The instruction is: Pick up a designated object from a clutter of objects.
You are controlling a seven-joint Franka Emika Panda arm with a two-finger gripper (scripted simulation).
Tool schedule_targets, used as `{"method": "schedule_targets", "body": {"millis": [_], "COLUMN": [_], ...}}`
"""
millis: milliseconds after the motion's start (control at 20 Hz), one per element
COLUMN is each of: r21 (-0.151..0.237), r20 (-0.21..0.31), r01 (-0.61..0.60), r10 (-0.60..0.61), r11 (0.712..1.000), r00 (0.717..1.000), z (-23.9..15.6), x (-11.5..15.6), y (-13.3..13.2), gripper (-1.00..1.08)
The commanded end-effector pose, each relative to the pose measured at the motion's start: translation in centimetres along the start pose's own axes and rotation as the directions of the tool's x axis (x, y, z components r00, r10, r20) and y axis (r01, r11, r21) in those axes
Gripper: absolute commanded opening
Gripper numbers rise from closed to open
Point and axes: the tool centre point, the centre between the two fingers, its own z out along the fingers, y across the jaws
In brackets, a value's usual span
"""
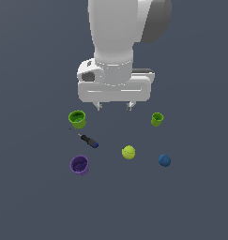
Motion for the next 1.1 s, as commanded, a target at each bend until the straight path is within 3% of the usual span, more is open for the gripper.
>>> {"method": "schedule_targets", "body": {"millis": [0, 500, 1050], "r21": [-0.006, -0.027, -0.018], "r20": [0.003, 0.019, 0.034], "r01": [0.028, 0.203, 0.403], "r10": [-0.028, -0.203, -0.402], "r11": [1.0, 0.979, 0.915], "r00": [1.0, 0.979, 0.915], "z": [1.1, 8.3, 18.5], "x": [0.8, 4.8, 6.6], "y": [-1.1, -8.3, -18.1], "gripper": [1.0, 1.0, 1.0]}}
